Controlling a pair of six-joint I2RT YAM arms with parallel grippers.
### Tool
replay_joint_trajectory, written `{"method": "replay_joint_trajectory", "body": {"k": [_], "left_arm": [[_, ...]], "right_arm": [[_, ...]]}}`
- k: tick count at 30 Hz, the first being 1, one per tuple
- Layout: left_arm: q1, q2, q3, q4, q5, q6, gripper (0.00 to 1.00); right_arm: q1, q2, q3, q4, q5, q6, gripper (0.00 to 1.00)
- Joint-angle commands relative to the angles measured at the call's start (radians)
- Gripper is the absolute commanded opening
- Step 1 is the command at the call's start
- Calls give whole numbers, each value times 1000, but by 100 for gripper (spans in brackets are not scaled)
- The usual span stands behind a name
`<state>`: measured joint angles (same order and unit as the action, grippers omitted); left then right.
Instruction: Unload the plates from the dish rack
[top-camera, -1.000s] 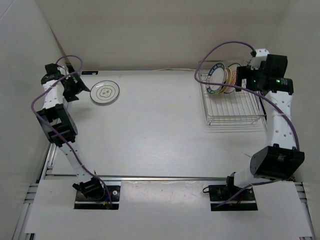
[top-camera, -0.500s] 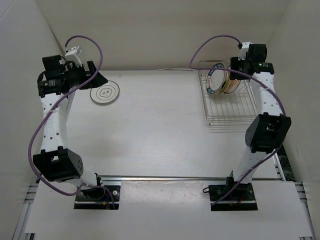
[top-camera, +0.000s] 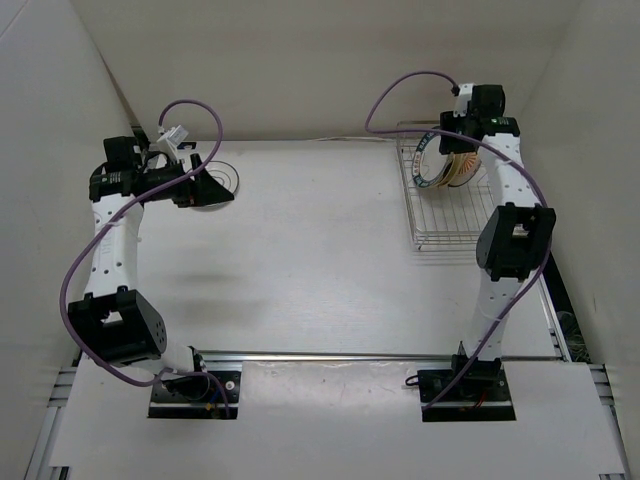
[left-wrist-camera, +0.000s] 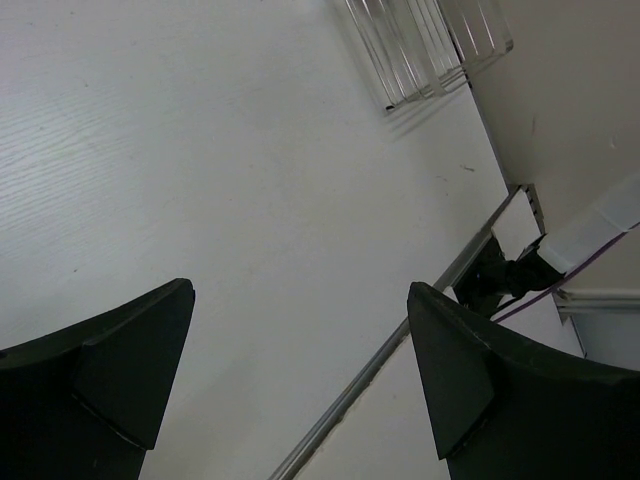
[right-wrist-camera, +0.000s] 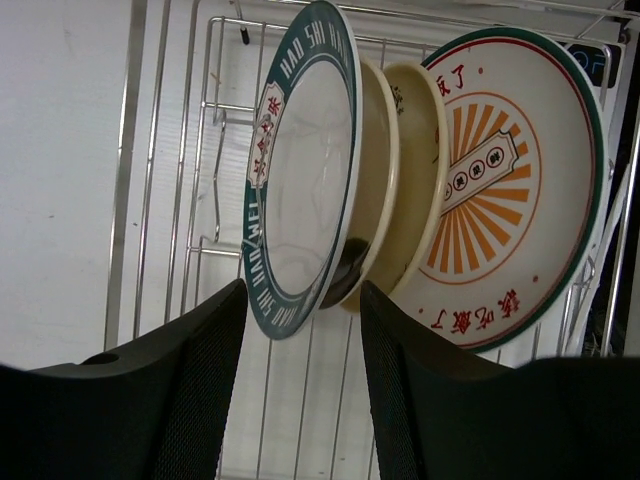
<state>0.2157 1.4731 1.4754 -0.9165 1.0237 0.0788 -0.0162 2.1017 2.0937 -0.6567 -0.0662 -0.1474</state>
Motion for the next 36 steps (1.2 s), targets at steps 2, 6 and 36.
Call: {"method": "replay_joint_trajectory", "body": {"k": [2,6,36], "left_arm": [[4,-28,2,-7,67,30,99],[4,-28,-16,-16,67,39,99],[4,-160,-119,-5,45,18,99]], "right_arm": [[-4,40,78,40,-12,17,53],[-4,86,98,40,-3,17,47],[111,-229,36,146,375,45,0]]}}
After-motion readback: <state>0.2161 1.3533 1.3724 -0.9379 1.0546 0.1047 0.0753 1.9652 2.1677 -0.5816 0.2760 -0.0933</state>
